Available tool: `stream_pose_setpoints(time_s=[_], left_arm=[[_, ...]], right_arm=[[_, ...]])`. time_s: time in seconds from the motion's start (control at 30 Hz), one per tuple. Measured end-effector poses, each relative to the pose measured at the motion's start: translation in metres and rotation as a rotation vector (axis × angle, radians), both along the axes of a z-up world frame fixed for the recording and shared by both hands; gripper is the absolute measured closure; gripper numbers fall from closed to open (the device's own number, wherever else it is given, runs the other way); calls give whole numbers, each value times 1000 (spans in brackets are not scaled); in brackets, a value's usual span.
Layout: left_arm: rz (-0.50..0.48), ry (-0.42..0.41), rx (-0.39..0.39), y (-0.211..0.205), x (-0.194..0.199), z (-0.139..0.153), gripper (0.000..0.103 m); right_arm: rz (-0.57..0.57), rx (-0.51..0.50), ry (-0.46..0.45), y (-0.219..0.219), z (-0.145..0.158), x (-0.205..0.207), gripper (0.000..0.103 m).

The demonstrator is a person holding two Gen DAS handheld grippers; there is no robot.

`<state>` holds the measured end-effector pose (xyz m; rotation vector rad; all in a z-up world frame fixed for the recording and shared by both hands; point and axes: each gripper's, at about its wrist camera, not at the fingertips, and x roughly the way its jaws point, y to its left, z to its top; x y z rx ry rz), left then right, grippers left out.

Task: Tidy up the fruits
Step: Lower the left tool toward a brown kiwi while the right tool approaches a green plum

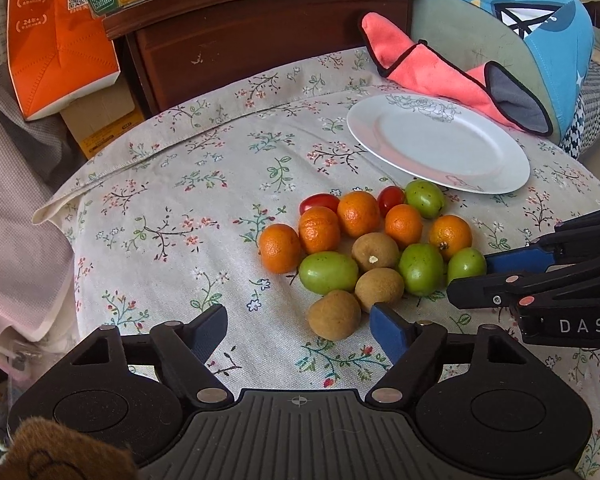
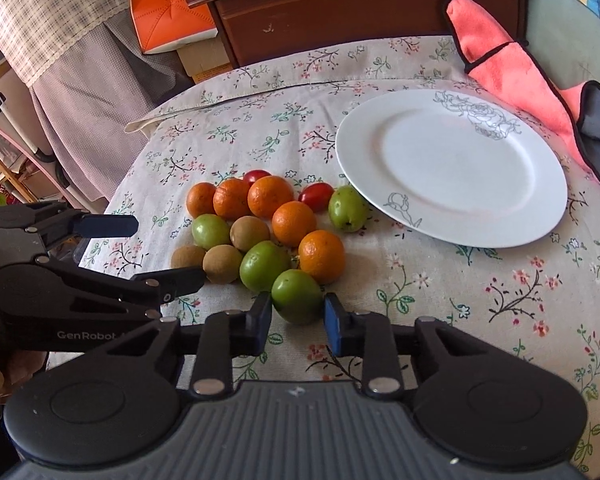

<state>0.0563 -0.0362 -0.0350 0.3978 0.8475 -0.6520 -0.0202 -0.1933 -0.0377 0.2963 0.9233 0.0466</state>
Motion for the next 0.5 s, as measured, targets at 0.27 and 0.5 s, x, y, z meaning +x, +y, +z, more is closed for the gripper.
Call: stream_pose_setpoints(time_s=[0.27, 0.5], left_arm=[[-10, 19, -4, -4, -1, -9, 56], [-16, -6, -5, -6, -4, -9, 58]], right_arm=[[-16, 5, 2, 0, 1, -1, 75], [-13, -6, 5, 4, 3, -1, 75]])
